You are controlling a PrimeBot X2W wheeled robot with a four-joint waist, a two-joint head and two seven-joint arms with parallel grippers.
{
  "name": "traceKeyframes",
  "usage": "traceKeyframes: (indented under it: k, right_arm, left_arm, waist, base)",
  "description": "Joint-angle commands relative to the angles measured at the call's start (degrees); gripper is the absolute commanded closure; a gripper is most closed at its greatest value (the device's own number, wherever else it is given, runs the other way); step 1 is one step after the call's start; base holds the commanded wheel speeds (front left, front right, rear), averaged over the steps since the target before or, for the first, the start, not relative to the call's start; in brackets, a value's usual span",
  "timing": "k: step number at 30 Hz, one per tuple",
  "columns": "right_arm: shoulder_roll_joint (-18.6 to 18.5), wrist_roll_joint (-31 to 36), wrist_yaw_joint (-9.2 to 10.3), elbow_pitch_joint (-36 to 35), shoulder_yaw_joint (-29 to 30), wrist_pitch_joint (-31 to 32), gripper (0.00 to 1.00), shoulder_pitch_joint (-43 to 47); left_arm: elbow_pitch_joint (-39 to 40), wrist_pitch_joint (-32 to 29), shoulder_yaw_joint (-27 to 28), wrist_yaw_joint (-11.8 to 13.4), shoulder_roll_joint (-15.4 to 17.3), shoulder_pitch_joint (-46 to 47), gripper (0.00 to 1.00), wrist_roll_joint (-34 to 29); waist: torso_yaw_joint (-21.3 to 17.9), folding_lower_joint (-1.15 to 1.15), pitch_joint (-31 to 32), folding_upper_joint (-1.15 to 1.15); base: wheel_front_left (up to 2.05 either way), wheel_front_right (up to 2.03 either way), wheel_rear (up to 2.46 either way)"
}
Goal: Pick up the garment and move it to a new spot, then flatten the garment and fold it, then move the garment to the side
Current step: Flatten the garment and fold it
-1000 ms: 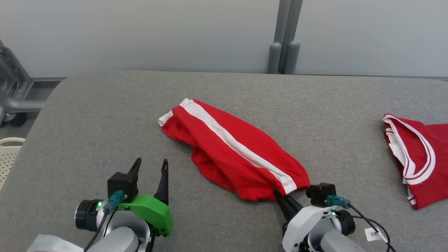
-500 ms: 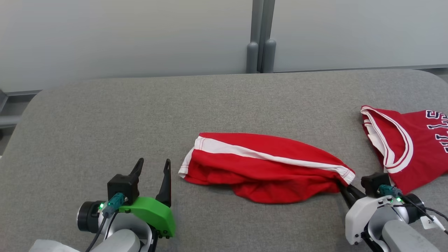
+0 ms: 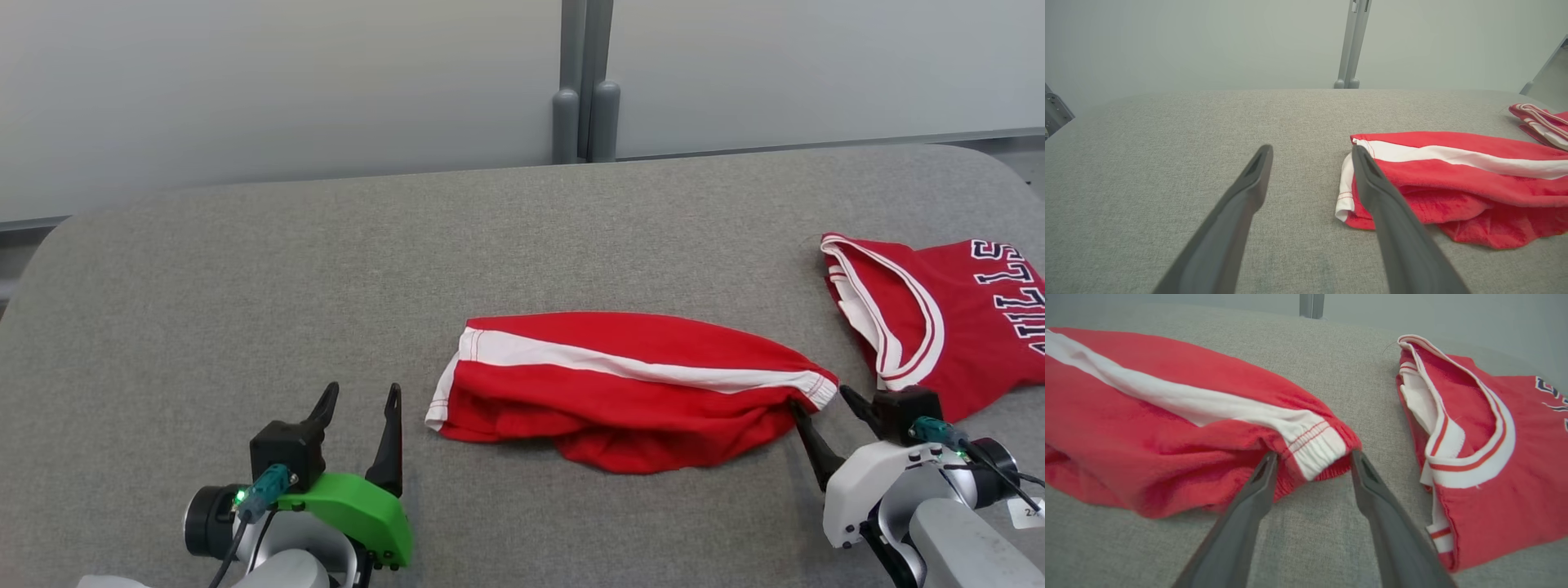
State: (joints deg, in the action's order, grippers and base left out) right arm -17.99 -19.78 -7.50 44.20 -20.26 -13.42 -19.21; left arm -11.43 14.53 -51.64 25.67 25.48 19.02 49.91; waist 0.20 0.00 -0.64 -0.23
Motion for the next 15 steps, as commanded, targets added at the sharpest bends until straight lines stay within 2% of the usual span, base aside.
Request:
traceKeyframes:
  k: [1, 7, 15]
  right_arm:
    - [-0.07, 0.63, 0.02, -0.23, 0.67, -0.57, 0.00, 0.94]
    - [-0.05, 2.47, 0.01, -3.16, 4.95, -1.36, 0.00, 3.15]
    - [2.35, 6.37, 0.02, -12.94, 11.07, -1.55, 0.00, 5.89]
  left_arm:
    - [0.20, 0.28, 0.43, 0.09, 0.21, -0.95, 0.00, 0.36]
    - [1.07, 0.47, 1.33, 0.16, 0.48, -2.62, 0.00, 0.52]
    - [2.53, 0.71, 3.52, 0.40, 0.40, -4.38, 0.00, -0.12]
  waist:
    - [-0.44, 0.00, 0.16, 0.23]
    - [-1.74, 0.00, 0.73, 0.23]
    - [-3.04, 0.00, 1.69, 0.23]
  base:
    - [0.00, 0.00, 0.00]
    - [0.00, 0.00, 0.00]
    - [0.00, 0.00, 0.00]
